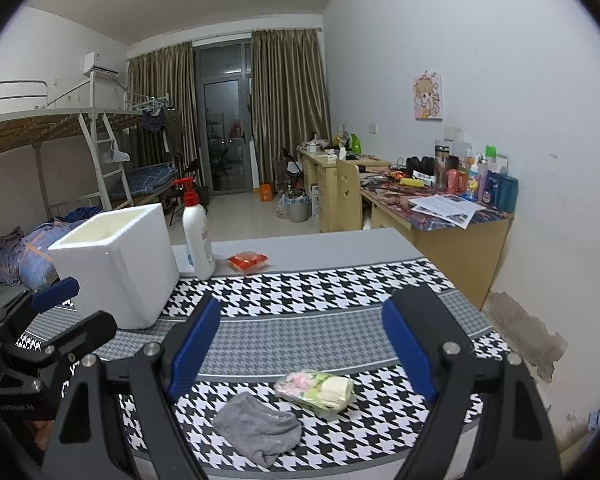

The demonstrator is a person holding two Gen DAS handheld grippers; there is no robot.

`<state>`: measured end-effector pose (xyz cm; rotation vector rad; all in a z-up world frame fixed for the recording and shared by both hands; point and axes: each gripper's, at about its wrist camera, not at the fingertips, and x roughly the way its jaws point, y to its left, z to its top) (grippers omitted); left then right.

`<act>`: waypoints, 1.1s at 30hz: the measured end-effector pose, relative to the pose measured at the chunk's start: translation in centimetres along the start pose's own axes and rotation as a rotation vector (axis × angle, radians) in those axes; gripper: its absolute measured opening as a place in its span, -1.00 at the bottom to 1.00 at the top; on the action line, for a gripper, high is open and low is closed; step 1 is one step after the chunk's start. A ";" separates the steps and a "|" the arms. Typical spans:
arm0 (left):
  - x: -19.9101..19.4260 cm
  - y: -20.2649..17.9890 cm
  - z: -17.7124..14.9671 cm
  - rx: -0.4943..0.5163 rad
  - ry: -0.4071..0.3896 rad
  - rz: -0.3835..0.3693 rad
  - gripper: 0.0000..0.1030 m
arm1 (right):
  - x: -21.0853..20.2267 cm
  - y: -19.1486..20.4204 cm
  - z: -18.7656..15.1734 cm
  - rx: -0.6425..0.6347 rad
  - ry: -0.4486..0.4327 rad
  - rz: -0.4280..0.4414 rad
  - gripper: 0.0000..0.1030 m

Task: Organize soft objects
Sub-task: 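Move both tools toward the grey sock and wrapped snack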

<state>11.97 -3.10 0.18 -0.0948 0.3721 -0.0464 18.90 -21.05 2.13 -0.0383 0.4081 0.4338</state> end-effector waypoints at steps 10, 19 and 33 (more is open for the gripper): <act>1.4 -0.4 -0.8 0.002 0.027 0.028 0.98 | 0.8 -1.4 -0.7 0.023 0.025 0.003 0.68; 2.8 -1.1 -1.8 0.012 0.068 0.017 0.98 | 1.6 -2.3 -1.6 0.043 0.055 0.003 0.68; 4.6 -1.9 -3.1 0.014 0.124 -0.001 0.98 | 3.1 -3.1 -2.6 0.055 0.102 -0.016 0.68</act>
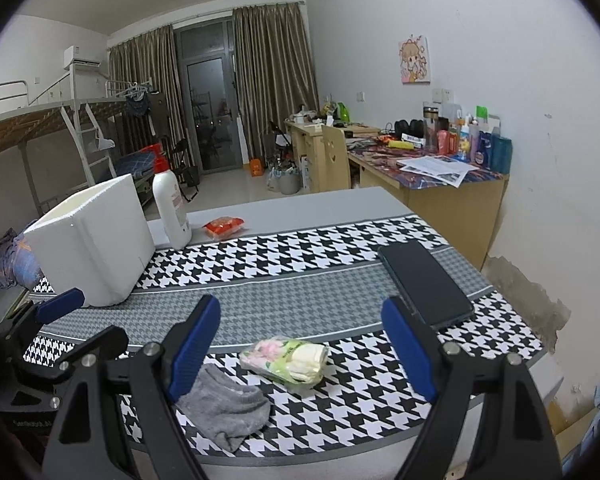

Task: Organize soft objects
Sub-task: 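Move both tools toward the grey sock and wrapped snack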

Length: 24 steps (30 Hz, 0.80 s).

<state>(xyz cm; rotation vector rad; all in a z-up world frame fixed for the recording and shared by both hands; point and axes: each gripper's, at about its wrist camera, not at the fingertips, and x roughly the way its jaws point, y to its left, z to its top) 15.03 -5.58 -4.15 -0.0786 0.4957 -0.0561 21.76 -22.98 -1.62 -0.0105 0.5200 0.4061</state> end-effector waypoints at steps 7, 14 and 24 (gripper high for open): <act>0.7 -0.3 -0.3 0.004 0.020 -0.010 0.98 | 0.5 -0.4 -0.4 0.006 0.012 -0.004 0.68; 1.4 -0.5 -0.9 0.005 0.048 -0.013 0.98 | 1.0 -1.0 -0.9 0.013 0.031 -0.016 0.68; 2.8 -1.3 -1.7 0.016 0.100 -0.048 0.98 | 1.3 -1.5 -1.3 0.005 0.045 -0.050 0.68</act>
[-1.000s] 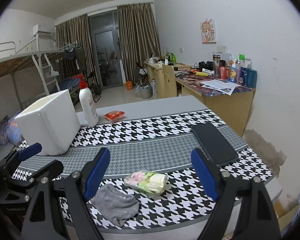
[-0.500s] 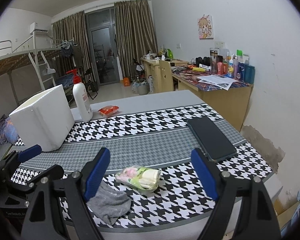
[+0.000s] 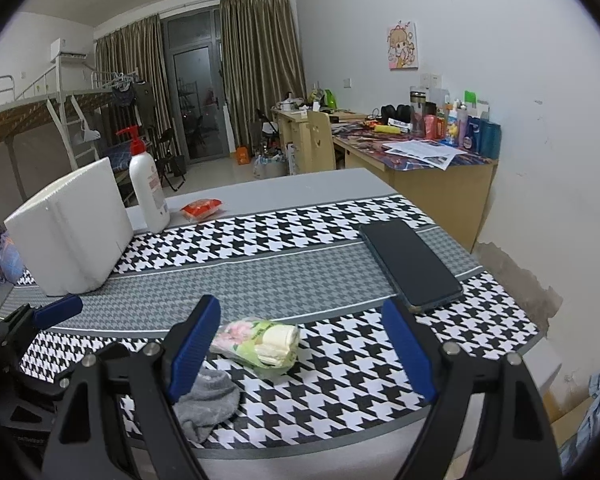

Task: Organize soft objects
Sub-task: 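Move both tools toward the grey sock and wrapped snack, then close the left gripper on the grey sock while the right gripper grasps the wrapped snack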

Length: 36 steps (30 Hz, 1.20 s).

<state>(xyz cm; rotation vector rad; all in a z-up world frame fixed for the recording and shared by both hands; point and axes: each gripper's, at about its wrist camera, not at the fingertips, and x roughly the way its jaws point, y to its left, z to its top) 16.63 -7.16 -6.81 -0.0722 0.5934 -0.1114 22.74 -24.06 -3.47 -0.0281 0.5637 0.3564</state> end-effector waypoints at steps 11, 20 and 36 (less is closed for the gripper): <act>1.8 -0.5 -0.6 0.008 0.059 -0.015 0.98 | 1.5 -1.0 -0.7 0.016 0.049 -0.007 0.68; 3.0 -0.9 -0.9 0.008 0.099 -0.028 0.98 | 2.2 -1.5 -1.1 0.027 0.066 -0.006 0.68; 5.2 -1.6 -1.5 0.027 0.185 -0.055 0.75 | 3.6 -1.6 -1.8 0.010 0.094 -0.005 0.68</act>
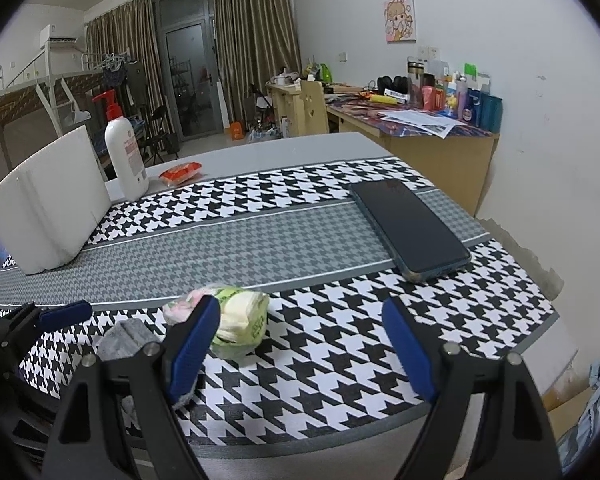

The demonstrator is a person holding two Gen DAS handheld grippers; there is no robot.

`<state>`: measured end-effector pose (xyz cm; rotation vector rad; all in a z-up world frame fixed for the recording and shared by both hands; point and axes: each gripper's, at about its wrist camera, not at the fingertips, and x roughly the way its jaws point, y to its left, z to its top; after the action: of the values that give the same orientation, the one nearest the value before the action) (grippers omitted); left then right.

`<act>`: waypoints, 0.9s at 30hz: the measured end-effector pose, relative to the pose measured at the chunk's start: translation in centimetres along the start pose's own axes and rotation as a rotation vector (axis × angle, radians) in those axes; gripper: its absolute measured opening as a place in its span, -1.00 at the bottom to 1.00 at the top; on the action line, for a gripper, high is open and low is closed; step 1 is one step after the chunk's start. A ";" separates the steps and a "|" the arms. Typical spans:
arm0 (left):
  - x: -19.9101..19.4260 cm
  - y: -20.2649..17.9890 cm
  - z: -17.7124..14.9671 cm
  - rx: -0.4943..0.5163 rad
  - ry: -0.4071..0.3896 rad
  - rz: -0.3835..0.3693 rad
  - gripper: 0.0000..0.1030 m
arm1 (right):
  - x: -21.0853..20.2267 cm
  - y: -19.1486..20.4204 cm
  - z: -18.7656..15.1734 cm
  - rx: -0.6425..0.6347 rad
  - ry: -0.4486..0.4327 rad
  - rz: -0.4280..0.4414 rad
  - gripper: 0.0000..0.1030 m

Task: Organize soft objects
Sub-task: 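Close the left gripper on the grey sock while the right gripper grasps the wrapped snack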

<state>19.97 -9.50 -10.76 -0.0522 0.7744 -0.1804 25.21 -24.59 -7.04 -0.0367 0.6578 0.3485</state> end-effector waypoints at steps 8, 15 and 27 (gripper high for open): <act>1.2 0.0 -0.3 0.000 0.050 -0.012 0.38 | 0.9 0.1 -0.1 0.008 0.020 0.022 0.68; 1.2 -1.0 -0.5 0.042 0.051 0.005 -0.01 | 1.2 -0.6 0.0 0.034 0.033 0.028 0.68; -0.3 0.0 -0.5 0.011 0.027 -0.089 -0.60 | 1.4 0.5 0.0 -0.013 0.041 0.085 0.68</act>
<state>19.40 -9.45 -10.92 -0.0735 0.7985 -0.2701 26.09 -23.70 -7.85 -0.0279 0.6991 0.4350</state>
